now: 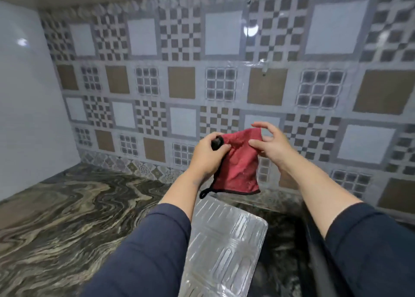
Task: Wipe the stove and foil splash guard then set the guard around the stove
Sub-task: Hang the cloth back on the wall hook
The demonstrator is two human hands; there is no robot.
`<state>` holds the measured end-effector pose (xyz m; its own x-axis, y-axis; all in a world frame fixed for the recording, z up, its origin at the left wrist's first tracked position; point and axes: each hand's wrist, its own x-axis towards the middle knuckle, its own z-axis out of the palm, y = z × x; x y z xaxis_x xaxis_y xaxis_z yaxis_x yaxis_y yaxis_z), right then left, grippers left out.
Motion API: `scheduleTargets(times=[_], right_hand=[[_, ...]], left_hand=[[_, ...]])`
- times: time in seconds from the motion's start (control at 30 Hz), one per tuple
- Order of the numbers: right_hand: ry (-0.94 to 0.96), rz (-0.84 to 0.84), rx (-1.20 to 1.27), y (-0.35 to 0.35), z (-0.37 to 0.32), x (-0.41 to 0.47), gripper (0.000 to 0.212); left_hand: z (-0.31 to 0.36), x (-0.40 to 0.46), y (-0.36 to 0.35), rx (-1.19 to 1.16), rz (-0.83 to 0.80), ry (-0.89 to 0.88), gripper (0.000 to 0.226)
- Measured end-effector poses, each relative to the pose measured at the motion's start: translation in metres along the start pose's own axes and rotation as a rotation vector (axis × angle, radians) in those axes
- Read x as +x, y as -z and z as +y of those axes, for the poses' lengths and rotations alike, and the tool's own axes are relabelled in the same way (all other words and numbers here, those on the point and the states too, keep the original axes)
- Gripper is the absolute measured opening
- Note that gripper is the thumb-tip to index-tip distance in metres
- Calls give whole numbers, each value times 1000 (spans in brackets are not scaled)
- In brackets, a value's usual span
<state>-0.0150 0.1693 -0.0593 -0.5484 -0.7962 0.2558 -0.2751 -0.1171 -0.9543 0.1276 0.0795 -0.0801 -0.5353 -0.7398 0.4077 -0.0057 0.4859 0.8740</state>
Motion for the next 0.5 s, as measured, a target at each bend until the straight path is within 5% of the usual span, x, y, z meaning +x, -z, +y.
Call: scheduleTargets(times=[0.17, 0.5], right_hand=[[225, 155, -120, 35, -38, 56, 34], [542, 539, -444, 74, -61, 175, 27]], left_hand=[[37, 71, -21, -69, 72, -159, 27], [71, 208, -79, 249, 88, -351, 40]])
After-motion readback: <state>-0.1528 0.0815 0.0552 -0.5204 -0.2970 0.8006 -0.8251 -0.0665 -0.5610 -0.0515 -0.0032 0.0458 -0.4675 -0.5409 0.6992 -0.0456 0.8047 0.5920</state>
